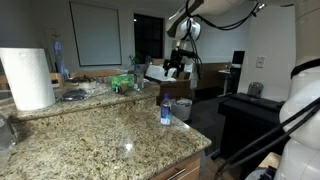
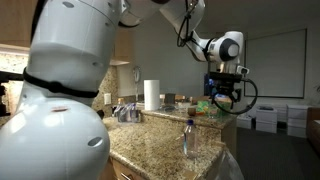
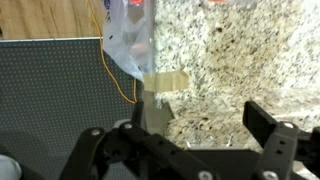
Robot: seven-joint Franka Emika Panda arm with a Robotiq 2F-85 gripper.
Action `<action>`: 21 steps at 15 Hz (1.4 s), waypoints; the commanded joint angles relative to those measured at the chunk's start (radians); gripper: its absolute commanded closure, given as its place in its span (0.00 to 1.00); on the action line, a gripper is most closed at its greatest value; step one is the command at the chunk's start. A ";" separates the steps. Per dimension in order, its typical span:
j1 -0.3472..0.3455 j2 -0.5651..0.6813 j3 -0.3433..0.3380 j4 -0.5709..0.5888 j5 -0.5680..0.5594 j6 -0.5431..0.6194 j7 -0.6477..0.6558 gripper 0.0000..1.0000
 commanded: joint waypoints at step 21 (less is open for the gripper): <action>0.147 -0.124 0.040 -0.334 -0.112 0.058 -0.050 0.00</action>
